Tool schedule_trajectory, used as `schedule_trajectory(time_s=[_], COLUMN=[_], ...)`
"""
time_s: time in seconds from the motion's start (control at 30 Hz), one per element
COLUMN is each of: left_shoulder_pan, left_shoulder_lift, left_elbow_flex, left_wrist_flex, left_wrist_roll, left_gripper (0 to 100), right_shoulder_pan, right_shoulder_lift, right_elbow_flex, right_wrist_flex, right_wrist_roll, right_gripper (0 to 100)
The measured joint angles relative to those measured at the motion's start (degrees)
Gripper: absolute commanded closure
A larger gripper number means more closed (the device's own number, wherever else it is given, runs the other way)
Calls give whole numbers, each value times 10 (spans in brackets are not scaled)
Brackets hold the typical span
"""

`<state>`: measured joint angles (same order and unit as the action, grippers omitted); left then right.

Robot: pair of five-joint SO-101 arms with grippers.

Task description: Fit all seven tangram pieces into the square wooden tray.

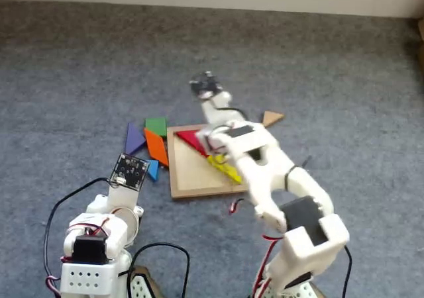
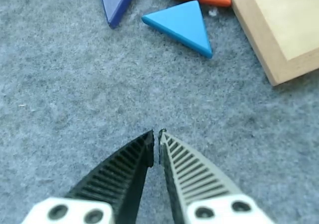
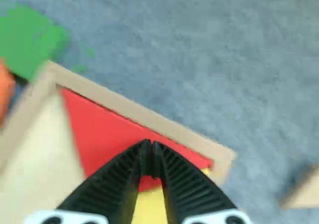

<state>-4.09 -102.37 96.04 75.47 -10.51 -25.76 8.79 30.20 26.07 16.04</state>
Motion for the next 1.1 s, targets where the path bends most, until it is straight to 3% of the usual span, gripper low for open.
schedule_trajectory(time_s=[0.33,0.47,0.57,0.67,0.9,1.1], left_shoulder_pan=[0,0,0,0,0,0], left_shoulder_lift=[0,0,0,0,0,0], left_elbow_flex=[0,0,0,0,0,0], left_wrist_flex=[0,0,0,0,0,0], left_wrist_roll=[0,0,0,0,0,0], left_gripper=[954,954,954,954,954,954], right_shoulder_pan=[88,154,189,188,179,166], right_shoulder_lift=[-19,-19,-19,-19,33,145], right_elbow_flex=[1,-44,-73,-83,-98,-219], right_wrist_flex=[25,25,25,25,25,93], right_wrist_roll=[3,-104,-165,-179,-189,-273], right_gripper=[978,947,820,709,710,710])
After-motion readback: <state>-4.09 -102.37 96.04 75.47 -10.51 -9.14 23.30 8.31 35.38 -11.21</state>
